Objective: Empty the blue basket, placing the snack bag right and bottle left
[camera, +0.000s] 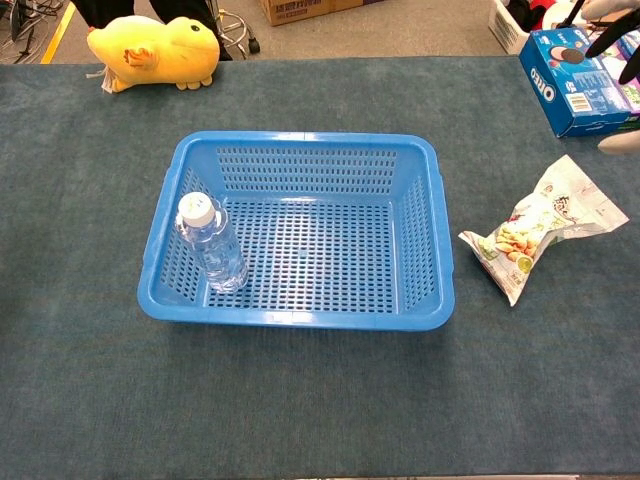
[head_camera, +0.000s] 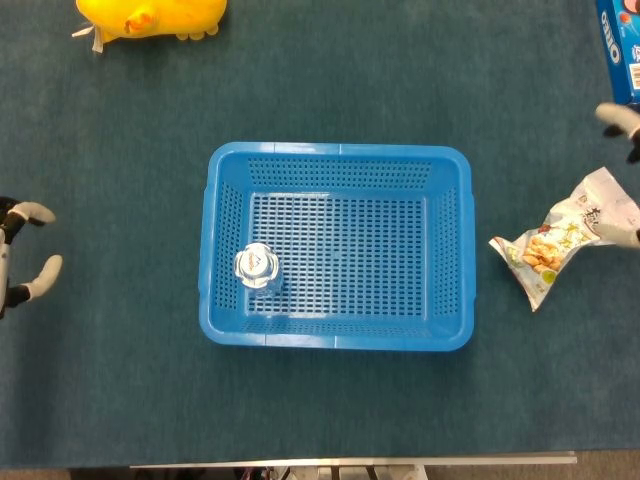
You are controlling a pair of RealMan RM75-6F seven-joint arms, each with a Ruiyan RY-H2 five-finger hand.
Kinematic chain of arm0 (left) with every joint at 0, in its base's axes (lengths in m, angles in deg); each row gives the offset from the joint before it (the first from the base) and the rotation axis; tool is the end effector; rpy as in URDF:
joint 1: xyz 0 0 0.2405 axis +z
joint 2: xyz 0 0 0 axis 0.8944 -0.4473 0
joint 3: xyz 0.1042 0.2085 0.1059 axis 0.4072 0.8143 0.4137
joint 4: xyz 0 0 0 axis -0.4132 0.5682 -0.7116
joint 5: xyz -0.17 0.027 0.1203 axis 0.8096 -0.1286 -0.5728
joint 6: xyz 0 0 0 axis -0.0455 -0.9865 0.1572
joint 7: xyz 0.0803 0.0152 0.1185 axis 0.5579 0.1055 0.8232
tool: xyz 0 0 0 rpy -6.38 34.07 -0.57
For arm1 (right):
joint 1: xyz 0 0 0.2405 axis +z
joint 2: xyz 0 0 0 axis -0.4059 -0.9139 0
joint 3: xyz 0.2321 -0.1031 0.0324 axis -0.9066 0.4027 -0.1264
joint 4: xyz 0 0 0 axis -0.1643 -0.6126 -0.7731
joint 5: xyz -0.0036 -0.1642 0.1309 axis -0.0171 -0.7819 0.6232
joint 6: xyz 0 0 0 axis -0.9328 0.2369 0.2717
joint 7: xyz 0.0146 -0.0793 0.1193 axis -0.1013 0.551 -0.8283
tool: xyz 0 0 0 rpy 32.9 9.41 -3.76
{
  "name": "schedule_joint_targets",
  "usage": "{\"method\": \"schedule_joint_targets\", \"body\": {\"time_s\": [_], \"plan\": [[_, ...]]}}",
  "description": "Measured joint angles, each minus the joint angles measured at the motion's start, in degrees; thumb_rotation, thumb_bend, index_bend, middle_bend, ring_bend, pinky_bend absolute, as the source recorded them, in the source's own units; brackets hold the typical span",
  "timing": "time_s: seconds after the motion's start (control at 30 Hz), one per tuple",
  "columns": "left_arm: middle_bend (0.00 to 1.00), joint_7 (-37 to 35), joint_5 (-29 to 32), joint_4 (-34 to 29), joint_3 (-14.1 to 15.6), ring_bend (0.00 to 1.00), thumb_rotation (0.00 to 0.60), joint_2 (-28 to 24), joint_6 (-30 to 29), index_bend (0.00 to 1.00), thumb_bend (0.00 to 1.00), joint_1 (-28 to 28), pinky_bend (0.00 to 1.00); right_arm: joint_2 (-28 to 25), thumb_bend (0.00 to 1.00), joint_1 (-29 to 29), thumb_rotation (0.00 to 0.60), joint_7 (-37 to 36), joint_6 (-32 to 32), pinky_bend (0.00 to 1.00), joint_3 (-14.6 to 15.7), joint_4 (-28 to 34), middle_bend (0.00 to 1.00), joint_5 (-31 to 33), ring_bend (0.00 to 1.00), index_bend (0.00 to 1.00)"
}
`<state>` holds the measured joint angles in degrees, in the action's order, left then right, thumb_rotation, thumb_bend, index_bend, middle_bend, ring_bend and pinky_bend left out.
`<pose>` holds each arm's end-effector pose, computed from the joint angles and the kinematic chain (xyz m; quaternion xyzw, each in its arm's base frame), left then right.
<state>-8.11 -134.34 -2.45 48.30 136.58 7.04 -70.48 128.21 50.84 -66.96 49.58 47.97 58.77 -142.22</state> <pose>-0.2984 0.1922 0.1129 -0.5867 -0.4388 -0.4154 0.5392 -0.1823 -0.2428 0.1734 0.6456 -0.4671 0.3612 0.4844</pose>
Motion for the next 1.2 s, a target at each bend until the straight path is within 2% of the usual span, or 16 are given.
{"method": "schedule_joint_targets", "body": {"time_s": [0.13,0.23,0.4,0.6,0.93,1.2], "plan": [[0.35,-3.1,-2.0,-4.0,-0.1,0.25,0.600,-2.3,0.5,0.32,0.25,-1.1,0.42,2.1,0.00,-0.6,0.600,0.9,1.9,0.62,-1.4,-2.6,0.29,0.6,0.36,0.16],[0.31,-5.8,-4.3,-7.3,0.1,0.21,0.600,-4.4,1.4,0.29,0.22,-2.5,0.38,3.0,0.00,-0.8,0.600,1.1,2.4,0.62,-2.3,-4.3,0.30,1.7,0.36,0.17],[0.19,-9.8,-7.3,-12.6,0.9,0.11,0.600,-8.2,5.0,0.21,0.16,-5.3,0.29,4.1,0.00,-1.0,0.600,0.7,2.3,0.62,-3.5,-6.8,0.30,3.5,0.36,0.17],[0.10,-14.6,-10.1,-17.9,2.5,0.06,0.600,-12.6,9.6,0.17,0.13,-8.6,0.27,4.2,0.00,-1.6,0.600,-0.8,1.9,0.62,-4.5,-8.3,0.31,3.9,0.36,0.18],[0.10,-11.8,-12.3,-21.8,3.5,0.06,0.600,-11.9,14.7,0.17,0.13,-12.7,0.27,4.9,0.00,-2.0,0.600,-1.5,1.2,0.61,-5.8,-10.4,0.32,4.2,0.36,0.20],[0.10,-4.1,-10.4,-21.8,2.8,0.06,0.600,-7.6,20.6,0.18,0.13,-16.8,0.27,5.2,0.00,-2.2,0.600,-3.1,-0.1,0.61,-6.4,-12.1,0.32,4.2,0.36,0.21]]}}
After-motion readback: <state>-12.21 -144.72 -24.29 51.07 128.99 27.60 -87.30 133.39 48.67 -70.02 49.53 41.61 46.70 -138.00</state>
